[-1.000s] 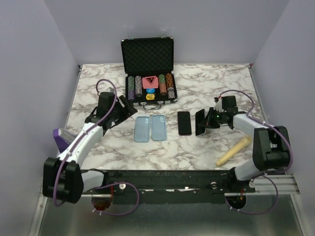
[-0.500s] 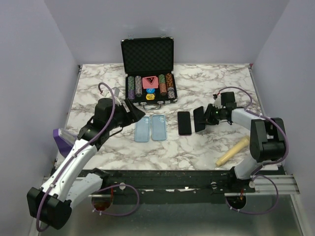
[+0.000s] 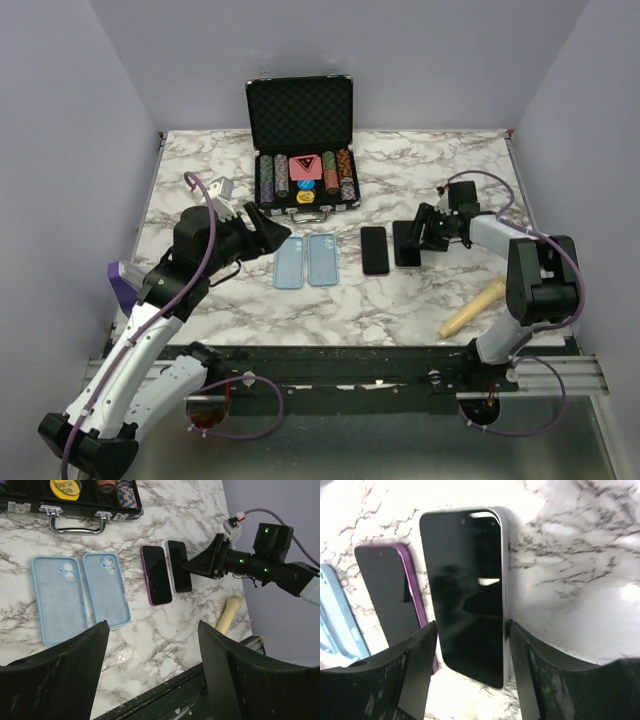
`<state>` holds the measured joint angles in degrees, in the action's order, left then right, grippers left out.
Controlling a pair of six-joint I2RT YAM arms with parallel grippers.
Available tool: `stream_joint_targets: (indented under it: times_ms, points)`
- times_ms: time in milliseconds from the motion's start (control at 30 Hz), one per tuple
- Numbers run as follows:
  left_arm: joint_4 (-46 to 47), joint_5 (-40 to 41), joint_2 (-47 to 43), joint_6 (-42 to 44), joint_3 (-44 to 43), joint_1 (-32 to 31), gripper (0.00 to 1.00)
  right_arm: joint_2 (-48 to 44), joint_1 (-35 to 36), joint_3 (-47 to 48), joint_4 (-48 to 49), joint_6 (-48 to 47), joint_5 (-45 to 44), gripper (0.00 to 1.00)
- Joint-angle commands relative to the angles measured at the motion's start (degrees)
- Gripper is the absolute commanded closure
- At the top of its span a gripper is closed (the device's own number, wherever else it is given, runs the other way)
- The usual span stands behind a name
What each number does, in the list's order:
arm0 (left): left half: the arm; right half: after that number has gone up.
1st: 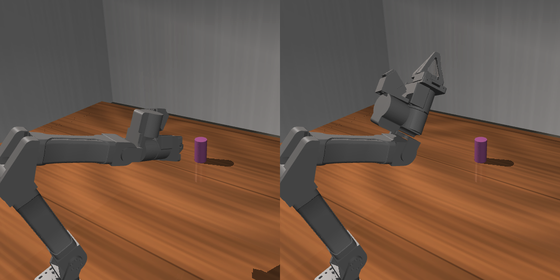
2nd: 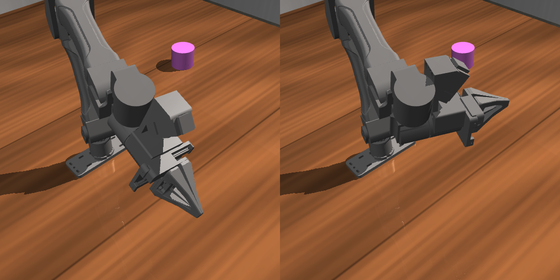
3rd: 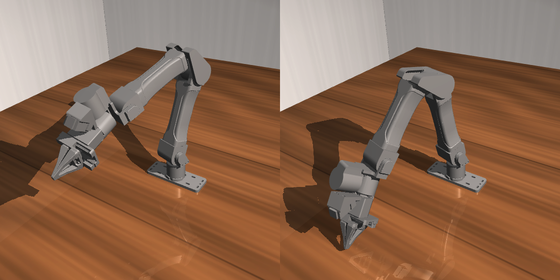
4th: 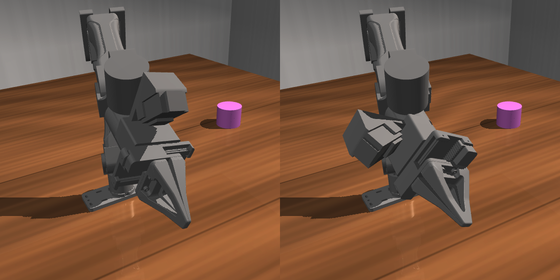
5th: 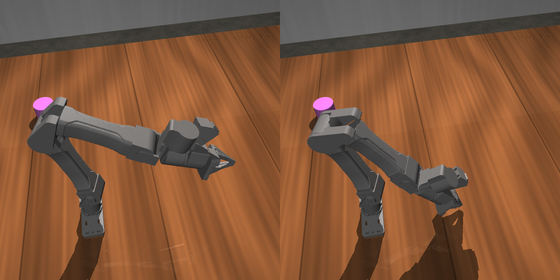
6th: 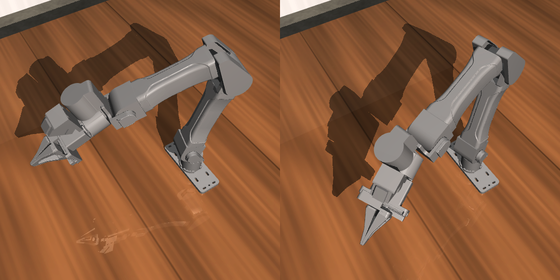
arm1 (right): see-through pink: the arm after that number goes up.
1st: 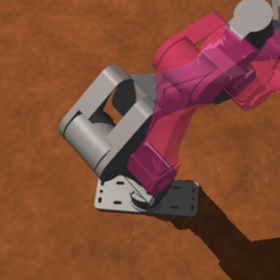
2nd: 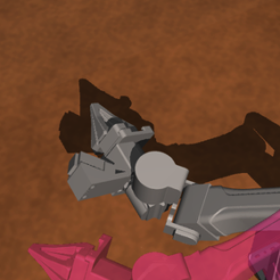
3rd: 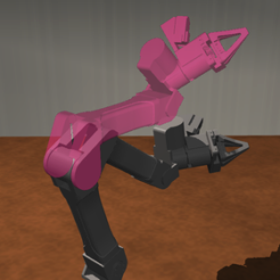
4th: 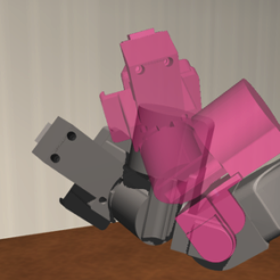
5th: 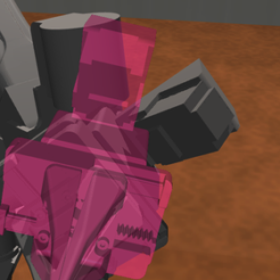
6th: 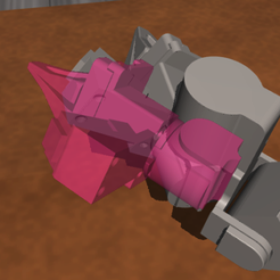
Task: Take the phone out of the phone case
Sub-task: Place the phone at the center of the board, then reset both arms
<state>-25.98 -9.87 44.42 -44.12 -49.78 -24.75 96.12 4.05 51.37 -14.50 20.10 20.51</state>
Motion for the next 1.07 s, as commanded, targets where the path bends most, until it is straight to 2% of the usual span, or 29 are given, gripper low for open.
stream_joint_targets:
  times_ms: [0,167,233,333,467,667,767,933,1033]
  points:
    - [-2.32,1.96,-0.39,1.58,-1.64,-0.38,0.2,2.06,-0.45,1.09,-5.35,-1.46,-11.28,0.26]
    - [-3.29,3.19,-1.79,2.28,-3.39,-0.73,0.19,-6.0,-0.19,2.33,-9.22,-0.67,-18.56,0.13]
    - [-3.9,4.76,-2.5,2.81,-4.62,-0.82,0.18,-11.62,0.6,1.98,-10.28,-0.41,-19.98,0.0]
    - [-3.73,7.05,-3.9,3.86,-6.29,-0.91,0.16,-21.38,1.48,0.75,-11.07,0.55,-19.46,0.0]
    - [-2.15,9.43,-6.62,5.53,-7.09,-1.26,0.13,-36.49,1.75,-1.62,-11.16,-0.05,-13.76,0.0]
    - [3.29,15.57,-13.04,5.8,-3.49,-1.53,0.12,-56.1,1.75,-3.65,-10.46,0.47,-6.54,0.0]
    - [4.53,17.42,-15.5,5.62,-2.34,-1.61,0.11,-62.17,1.75,-3.3,-9.5,0.73,-7.15,0.0]
    - [4.44,18.66,-18.14,5.45,-1.9,-1.61,0.09,-66.05,1.75,-3.21,-7.56,0.38,-7.77,0.0]
    - [4.71,19.53,-20.5,6.41,-1.29,-1.61,0.08,-70.34,1.75,-6.1,-3.19,2.31,-7.25,0.0]
